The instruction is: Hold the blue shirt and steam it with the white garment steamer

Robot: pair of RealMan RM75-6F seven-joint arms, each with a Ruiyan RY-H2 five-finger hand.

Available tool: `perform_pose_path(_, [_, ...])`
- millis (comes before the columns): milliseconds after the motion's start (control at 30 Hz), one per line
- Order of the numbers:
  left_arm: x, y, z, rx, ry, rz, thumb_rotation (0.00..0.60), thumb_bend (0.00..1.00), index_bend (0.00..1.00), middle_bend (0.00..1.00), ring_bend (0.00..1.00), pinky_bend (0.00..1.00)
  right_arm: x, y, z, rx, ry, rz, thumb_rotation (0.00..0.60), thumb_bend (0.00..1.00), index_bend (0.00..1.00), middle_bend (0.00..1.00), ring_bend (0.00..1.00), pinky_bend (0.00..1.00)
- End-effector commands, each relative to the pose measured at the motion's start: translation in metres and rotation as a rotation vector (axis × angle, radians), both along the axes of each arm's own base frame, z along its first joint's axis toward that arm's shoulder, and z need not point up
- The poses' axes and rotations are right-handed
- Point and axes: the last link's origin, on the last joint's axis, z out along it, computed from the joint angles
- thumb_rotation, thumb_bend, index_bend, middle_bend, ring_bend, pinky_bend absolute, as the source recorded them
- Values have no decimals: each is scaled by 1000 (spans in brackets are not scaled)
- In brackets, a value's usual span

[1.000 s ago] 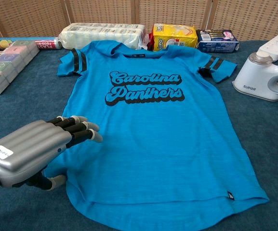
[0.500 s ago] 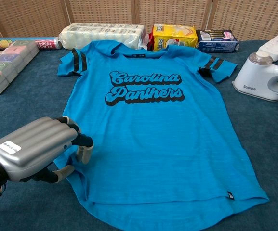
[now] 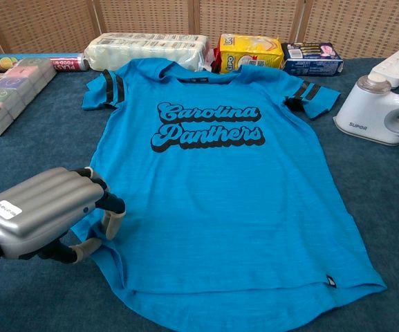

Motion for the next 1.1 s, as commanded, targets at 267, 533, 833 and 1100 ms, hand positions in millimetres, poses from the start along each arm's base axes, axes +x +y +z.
perform_pose_path(267, [0, 12, 16, 52, -41, 23, 600, 326, 473, 434, 278, 207, 1, -1, 0, 0, -1, 2, 479, 319, 408, 440, 438, 384])
perform_pose_path(533, [-4, 14, 30, 44, -46, 49, 600, 238, 239, 328, 196, 204, 3, -3, -4, 7, -6, 9, 478, 319, 408, 440, 437, 383])
perform_pose_path(833, [-6, 6, 45, 38, -77, 51, 600, 224, 160, 286, 175, 204, 3, -4, -3, 4, -6, 8, 478, 318, 408, 441, 438, 383])
perform_pose_path(1100, [-7, 17, 35, 54, -33, 51, 600, 223, 160, 286, 175, 204, 4, -4, -4, 7, -5, 9, 477, 318, 408, 441, 438, 385])
